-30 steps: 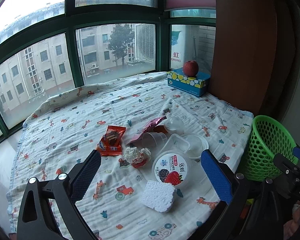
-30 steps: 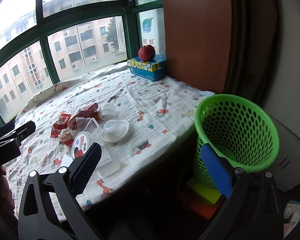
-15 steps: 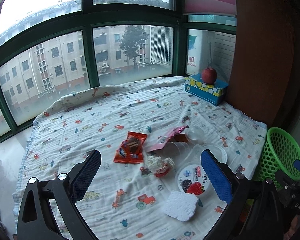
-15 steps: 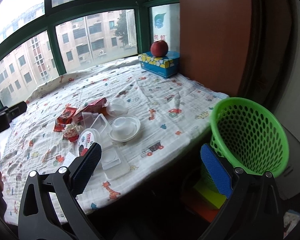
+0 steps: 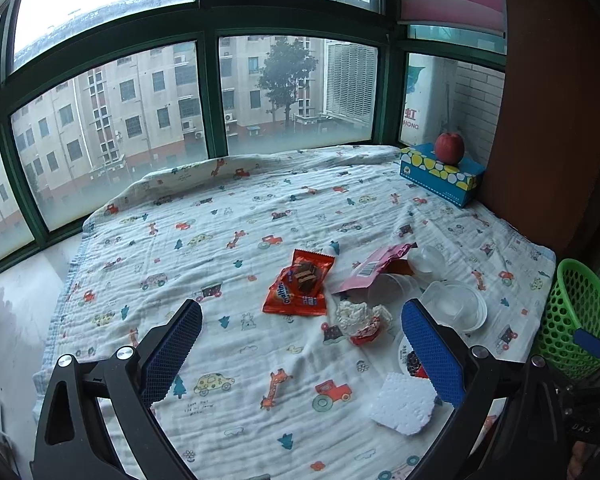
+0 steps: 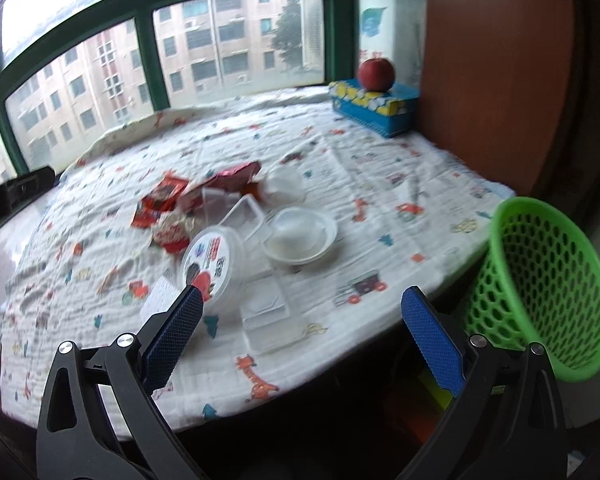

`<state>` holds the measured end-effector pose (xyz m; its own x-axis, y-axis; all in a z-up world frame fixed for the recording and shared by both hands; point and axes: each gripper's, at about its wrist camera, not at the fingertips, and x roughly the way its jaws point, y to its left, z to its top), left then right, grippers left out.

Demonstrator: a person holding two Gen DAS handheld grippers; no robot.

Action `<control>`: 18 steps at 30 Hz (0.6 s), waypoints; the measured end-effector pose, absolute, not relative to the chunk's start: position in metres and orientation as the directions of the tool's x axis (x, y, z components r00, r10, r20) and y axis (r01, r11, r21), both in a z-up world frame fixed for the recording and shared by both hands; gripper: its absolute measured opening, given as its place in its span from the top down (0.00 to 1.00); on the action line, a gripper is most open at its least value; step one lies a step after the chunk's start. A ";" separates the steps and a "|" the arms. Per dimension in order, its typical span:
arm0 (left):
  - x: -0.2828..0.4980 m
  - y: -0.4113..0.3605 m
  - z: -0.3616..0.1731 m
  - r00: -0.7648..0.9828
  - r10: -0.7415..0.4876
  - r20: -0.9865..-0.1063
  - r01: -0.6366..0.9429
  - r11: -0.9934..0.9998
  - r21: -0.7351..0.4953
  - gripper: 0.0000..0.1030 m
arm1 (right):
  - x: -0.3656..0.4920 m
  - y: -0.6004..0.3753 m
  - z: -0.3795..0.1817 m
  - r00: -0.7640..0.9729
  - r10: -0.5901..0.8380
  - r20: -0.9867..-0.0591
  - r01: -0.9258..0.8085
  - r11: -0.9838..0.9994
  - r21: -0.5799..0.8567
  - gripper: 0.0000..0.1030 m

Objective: Collect trash
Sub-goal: 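Grasp the white foam block with the left gripper while the right grasps the clear tray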

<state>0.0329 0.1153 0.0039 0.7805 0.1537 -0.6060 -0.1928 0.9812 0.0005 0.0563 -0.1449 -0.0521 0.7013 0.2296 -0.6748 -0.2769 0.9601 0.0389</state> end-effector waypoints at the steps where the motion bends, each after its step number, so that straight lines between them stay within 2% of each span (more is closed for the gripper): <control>1: 0.033 0.117 0.003 0.779 0.154 -0.607 -0.195 0.981 -0.001 0.06 | 0.058 -0.143 -0.055 0.695 0.237 -0.679 -0.287 0.957 0.040 0.05; 10: 0.029 0.122 -0.011 0.776 0.122 -0.619 -0.170 0.985 -0.019 0.06 | 0.073 -0.130 -0.088 0.616 0.308 -0.725 -0.387 0.920 0.063 0.12; 18: 0.028 0.112 -0.038 0.747 0.041 -0.664 -0.078 0.997 -0.026 0.06 | 0.089 -0.121 -0.117 0.552 0.328 -0.766 -0.440 0.896 0.066 0.21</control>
<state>0.0280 0.1120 -0.0378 0.7470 0.0409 -0.6635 -0.0776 0.9966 -0.0259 0.0891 -0.1209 -0.1175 0.5523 0.3281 -0.7663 -0.4401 0.8955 0.0662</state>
